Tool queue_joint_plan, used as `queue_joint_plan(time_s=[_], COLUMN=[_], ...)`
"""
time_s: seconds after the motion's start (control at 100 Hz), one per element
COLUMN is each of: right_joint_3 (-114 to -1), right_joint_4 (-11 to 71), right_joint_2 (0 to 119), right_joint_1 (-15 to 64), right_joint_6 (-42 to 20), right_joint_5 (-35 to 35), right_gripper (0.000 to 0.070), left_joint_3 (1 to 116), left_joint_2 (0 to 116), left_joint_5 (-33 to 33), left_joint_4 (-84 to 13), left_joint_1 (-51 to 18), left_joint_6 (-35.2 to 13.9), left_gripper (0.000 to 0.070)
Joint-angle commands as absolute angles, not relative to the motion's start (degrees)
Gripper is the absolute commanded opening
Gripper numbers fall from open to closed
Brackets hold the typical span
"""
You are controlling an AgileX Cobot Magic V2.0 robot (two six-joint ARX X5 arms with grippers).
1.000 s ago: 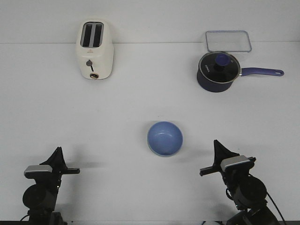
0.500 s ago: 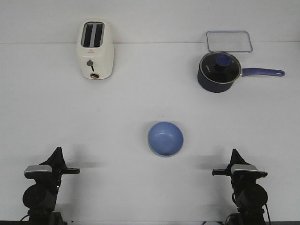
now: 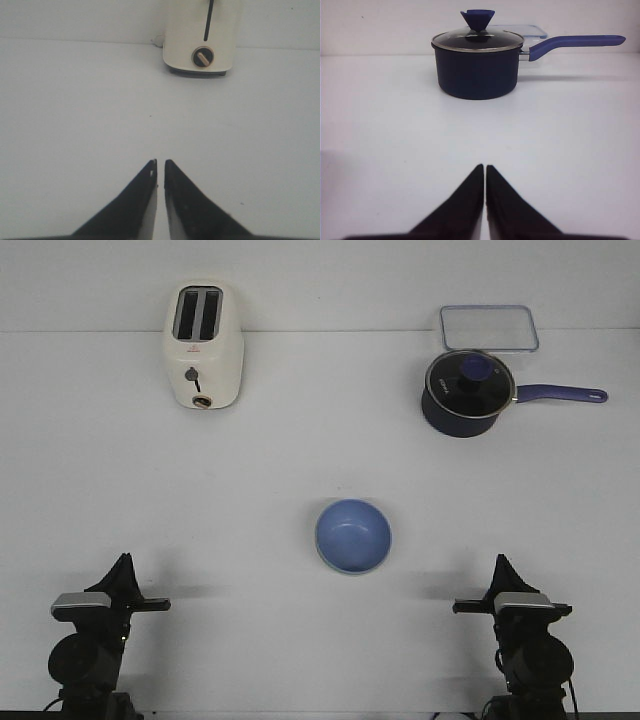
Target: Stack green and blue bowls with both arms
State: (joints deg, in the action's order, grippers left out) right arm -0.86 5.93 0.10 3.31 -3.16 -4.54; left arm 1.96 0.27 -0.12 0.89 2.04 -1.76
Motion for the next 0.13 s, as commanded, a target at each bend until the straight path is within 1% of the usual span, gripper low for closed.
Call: queue_joint_plan(time_s=[0.0,0.12], right_joint_3=[-0.73,-0.73], right_joint_4=[5.32,5.32], right_joint_2=[0.05,0.05], right_joint_1=[3.31,3.31], right_joint_6=[-2.74,-2.74], right_joint_5=[-4.49,-4.49], right_gripper=[0.0011,0.001], left_joint_3=[0.8,0.8], left_joint_2=[0.19,0.19], left_joint_5=[-0.03,-0.03], left_joint_4=[1.76,1.76], left_joint_1=[2.13,2.13], left_joint_6=[-1.06,-1.06], left_gripper=[0.0015,0.0014])
